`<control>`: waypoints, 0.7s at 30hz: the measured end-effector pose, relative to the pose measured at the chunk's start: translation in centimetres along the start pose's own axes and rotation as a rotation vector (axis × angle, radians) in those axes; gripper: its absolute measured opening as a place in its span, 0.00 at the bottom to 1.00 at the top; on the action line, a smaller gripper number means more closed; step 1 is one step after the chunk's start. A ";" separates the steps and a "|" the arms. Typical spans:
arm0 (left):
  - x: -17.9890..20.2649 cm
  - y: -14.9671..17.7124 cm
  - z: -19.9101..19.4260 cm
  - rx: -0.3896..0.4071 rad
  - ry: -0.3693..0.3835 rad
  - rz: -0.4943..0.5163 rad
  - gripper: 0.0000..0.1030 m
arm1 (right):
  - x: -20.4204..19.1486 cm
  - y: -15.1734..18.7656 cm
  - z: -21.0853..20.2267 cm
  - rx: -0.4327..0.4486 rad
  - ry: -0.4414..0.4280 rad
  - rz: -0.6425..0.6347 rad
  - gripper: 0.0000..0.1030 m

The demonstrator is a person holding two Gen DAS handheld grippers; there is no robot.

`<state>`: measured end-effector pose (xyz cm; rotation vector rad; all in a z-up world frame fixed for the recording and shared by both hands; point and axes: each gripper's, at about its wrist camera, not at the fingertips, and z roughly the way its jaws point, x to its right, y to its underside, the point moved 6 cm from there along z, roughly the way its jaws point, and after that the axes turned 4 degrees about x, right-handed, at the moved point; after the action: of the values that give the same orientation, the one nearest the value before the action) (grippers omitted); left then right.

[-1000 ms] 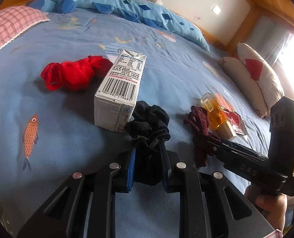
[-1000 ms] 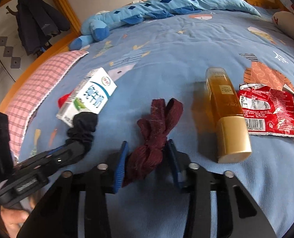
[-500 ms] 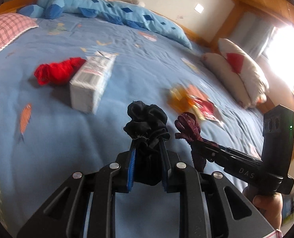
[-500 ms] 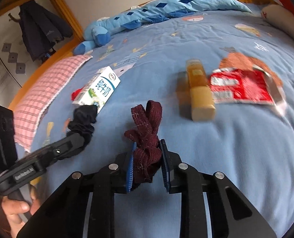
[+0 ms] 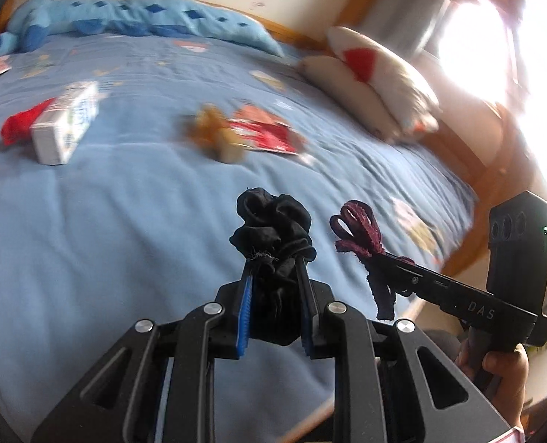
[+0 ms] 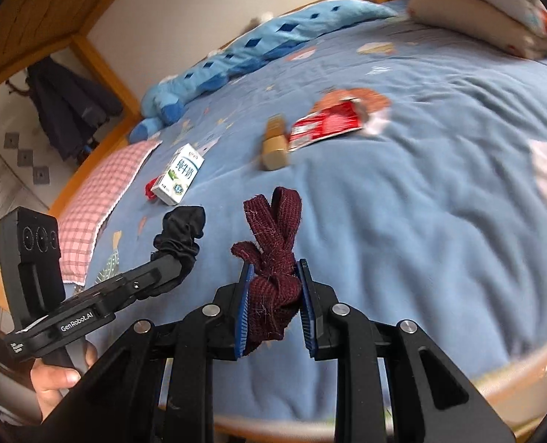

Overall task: Collect trash
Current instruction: 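Carry both socks over the yellow bucket with both tools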

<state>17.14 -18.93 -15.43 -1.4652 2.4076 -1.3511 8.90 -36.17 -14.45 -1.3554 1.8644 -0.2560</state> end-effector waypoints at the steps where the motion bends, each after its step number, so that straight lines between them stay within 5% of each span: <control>1: 1.4 0.4 0.1 -0.009 0.021 0.016 0.21 | 0.4 0.2 -0.8 0.009 0.005 0.006 0.23; 21: 24.7 11.7 2.2 -0.212 0.350 0.395 0.21 | 12.1 10.2 -23.5 0.241 0.325 0.160 0.23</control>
<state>-4.15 -36.15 -14.99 -0.7538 2.9262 -1.3802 -15.99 -49.09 -10.62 -1.0405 2.1160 -0.6277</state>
